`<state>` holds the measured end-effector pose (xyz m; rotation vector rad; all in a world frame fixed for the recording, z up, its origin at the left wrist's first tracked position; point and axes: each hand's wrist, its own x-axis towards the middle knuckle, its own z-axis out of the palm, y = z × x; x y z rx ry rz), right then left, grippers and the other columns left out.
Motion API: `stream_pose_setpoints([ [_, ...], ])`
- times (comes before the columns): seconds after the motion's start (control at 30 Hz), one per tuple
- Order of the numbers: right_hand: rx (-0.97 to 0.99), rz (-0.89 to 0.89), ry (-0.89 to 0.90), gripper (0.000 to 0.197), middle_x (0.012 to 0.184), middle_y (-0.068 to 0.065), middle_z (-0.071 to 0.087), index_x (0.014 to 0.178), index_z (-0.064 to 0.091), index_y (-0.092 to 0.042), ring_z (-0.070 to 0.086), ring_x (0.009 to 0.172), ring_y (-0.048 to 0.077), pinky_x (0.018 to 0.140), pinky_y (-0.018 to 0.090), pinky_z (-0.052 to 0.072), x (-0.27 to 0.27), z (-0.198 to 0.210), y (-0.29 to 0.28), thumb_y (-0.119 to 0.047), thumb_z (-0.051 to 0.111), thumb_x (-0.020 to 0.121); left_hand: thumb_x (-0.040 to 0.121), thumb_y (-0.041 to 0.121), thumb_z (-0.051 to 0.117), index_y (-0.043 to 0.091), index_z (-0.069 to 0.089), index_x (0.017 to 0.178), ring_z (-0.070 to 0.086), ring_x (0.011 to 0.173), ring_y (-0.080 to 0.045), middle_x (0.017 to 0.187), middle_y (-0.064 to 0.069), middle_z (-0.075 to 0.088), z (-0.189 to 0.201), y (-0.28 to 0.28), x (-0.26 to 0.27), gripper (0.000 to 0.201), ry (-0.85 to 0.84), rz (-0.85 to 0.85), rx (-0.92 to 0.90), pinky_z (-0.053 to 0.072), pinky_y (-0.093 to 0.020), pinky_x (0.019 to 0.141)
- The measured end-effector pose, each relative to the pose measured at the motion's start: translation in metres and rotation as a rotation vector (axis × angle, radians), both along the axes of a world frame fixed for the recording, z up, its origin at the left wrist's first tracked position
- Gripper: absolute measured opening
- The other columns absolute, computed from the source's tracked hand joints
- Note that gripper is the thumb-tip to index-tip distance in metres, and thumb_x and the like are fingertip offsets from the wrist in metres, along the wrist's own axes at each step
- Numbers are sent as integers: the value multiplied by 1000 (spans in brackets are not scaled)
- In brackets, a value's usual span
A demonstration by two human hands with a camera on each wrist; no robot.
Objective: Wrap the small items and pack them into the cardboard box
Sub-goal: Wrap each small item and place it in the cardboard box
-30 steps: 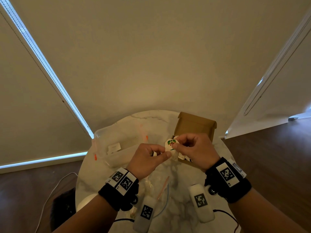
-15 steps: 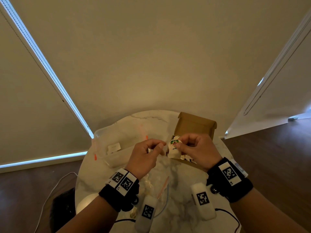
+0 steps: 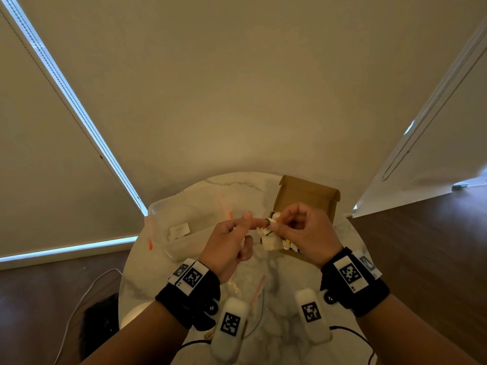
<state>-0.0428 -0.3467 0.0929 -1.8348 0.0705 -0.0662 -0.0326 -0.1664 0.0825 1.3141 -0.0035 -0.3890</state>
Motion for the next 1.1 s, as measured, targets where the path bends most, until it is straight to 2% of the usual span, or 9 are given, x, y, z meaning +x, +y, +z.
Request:
stream_pose_setpoints([
  [0.1,-247,13,-179,18,87,-10,66,88,69,-25,61,76,7,65,20,49,-6,5,10,-39,74,77,91,56,44,-4,70,102,40,50,-13,65,-7,52,1,-4,3,66,169,49,-89,33,-26,49],
  [0.2,-387,135,-196,35,94,-11,56,91,72,-30,55,86,5,73,22,46,-10,5,26,-58,65,71,97,56,33,-5,64,115,58,73,-22,89,-21,64,0,-6,5,71,262,10,-190,47,-32,67],
  [0.27,-452,147,-180,35,94,-9,52,93,72,-30,53,88,8,74,24,43,-7,1,30,-57,67,72,100,52,29,-4,58,124,56,97,-32,113,-30,60,-2,-7,6,68,285,21,-203,47,-38,82],
  [0.3,-463,137,-178,29,93,-9,52,92,73,-28,52,88,8,74,23,42,-5,0,31,-50,70,74,101,50,29,-4,57,125,52,99,-33,115,-29,56,-2,-7,6,65,282,35,-189,45,-38,80],
  [0.5,-335,96,-202,8,78,-12,59,79,72,-22,50,69,3,61,13,36,-3,5,30,-26,78,76,97,39,40,0,61,123,47,98,-30,115,-23,57,-1,-6,3,51,206,52,-149,41,-37,80],
  [0.77,-16,69,-220,7,73,2,72,81,70,-12,69,67,21,61,32,58,-7,13,8,-6,75,79,98,22,46,6,72,106,62,84,-19,103,-12,71,0,-1,3,32,57,114,-42,45,-31,71],
  [0.93,4,15,-193,8,72,5,73,80,71,-11,70,66,25,64,41,60,-4,9,-8,-4,75,78,86,3,67,18,77,81,64,72,-2,85,1,76,-8,3,8,19,-124,240,168,46,-14,62],
  [1.03,-74,67,-169,11,71,4,72,79,71,-16,70,67,21,65,36,59,-3,8,-13,-5,74,79,78,-1,75,19,77,75,70,80,-13,84,-6,76,-7,5,10,21,-185,209,190,55,-28,76],
  [1.1,-170,146,-150,14,72,1,71,80,70,-21,68,68,15,66,30,57,-4,8,-12,-8,74,80,76,-2,77,18,75,76,69,76,-20,81,-9,76,-6,7,10,20,-230,163,212,56,-37,74],
])
